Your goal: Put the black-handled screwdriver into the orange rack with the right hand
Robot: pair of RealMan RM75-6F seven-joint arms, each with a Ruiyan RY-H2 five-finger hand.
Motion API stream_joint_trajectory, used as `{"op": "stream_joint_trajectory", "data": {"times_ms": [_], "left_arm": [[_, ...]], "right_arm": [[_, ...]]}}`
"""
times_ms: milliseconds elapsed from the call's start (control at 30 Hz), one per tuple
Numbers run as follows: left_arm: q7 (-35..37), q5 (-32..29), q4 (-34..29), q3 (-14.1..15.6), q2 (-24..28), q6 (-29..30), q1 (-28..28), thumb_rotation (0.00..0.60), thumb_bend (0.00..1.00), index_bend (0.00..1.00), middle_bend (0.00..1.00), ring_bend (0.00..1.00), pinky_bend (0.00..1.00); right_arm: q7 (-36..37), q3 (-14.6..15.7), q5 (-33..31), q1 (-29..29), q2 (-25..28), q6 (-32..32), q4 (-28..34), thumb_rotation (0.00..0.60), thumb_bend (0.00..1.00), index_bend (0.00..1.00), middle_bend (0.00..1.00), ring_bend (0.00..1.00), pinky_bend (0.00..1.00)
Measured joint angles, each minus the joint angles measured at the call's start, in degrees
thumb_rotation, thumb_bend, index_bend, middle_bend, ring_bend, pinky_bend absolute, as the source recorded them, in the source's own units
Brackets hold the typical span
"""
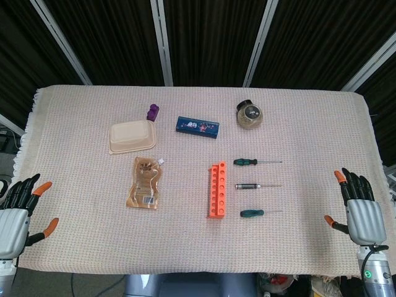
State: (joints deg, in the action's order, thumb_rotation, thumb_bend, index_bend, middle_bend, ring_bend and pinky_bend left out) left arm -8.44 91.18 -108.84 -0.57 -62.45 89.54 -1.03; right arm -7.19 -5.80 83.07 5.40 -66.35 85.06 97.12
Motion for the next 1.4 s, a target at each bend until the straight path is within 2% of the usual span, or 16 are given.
{"op": "stream_joint_trajectory", "data": {"times_ms": [133,400,667,1100,1400], "left_arm": [[-0.1,-0.6,0.0,-0.2,-0.1,-0.6,-0.3,0.600,0.28,0.16,0.00,0.00,0.00],[0.1,-1.0,0.2,-0.5,-0.2,-1.4,-0.9,0.600,0.28,0.18,0.00,0.00,0.00],[0.9,-1.1,0.8,-0.5,-0.3,-2.1,-1.4,0.600,0.28,0.19,0.00,0.00,0.00],[1.7,-0.9,0.5,-1.1,-0.3,-2.6,-2.4,0.600,0.33,0.19,0.00,0.00,0.00],[1.8,-0.8,0.7,-1.1,-0.4,-3.2,-3.0,0.600,0.33,0.19,0.00,0.00,0.00]], "right_arm": [[0.1,-0.1,0.0,0.1,-0.3,0.0,-0.1,0.600,0.06,0.00,0.00,0.00,0.00],[0.9,-0.1,1.1,0.0,-0.8,0.9,-0.7,0.600,0.06,0.09,0.00,0.00,0.00],[2.8,-0.1,1.4,-0.4,-0.9,1.6,-1.5,0.600,0.10,0.16,0.05,0.00,0.00],[3.2,-0.4,1.4,-1.0,-0.7,2.8,-1.4,0.600,0.10,0.21,0.07,0.00,0.00],[3.3,-0.7,1.8,-0.8,-0.8,3.2,-1.7,0.600,0.12,0.28,0.10,0.00,0.00]]}}
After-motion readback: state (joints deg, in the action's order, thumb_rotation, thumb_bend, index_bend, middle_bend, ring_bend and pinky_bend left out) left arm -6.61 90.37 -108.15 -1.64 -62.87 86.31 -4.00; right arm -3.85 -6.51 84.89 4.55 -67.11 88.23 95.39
